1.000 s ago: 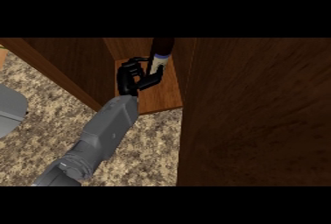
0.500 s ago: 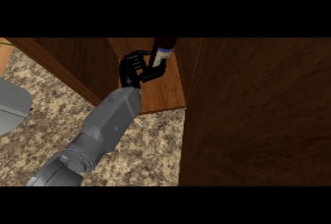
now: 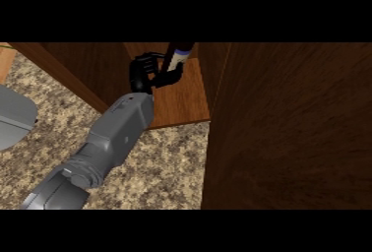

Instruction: Pick up the wine, place it into the cabinet and close the cabinet

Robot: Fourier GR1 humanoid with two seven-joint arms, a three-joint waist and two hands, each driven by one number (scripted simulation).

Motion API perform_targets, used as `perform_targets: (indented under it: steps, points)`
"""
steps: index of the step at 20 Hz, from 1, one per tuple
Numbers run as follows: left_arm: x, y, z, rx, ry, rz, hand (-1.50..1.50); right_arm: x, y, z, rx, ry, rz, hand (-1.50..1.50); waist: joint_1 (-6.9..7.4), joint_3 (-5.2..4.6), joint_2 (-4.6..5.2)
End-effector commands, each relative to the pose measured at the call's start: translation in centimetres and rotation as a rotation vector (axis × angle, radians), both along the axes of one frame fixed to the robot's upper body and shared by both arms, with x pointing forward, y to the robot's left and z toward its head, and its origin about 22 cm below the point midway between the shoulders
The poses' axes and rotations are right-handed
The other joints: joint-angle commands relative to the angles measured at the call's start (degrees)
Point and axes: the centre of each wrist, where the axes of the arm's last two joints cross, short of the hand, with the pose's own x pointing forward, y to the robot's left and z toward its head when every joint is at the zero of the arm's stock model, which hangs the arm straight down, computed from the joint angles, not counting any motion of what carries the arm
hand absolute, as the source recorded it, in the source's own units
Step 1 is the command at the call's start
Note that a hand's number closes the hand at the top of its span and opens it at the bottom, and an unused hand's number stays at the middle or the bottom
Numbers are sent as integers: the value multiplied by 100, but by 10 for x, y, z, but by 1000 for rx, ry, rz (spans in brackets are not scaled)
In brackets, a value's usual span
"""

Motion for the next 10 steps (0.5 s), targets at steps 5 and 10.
perform_targets:
  steps: [5,10]
  points:
    - [3,28,-2,259,-26,84,150,0,-3,1,-4,-13,3,-150,-1,-2,47]
    - [-2,47,-13,346,9,154,150,-3,-5,0,21,-13,9,-150,-67,0,84]
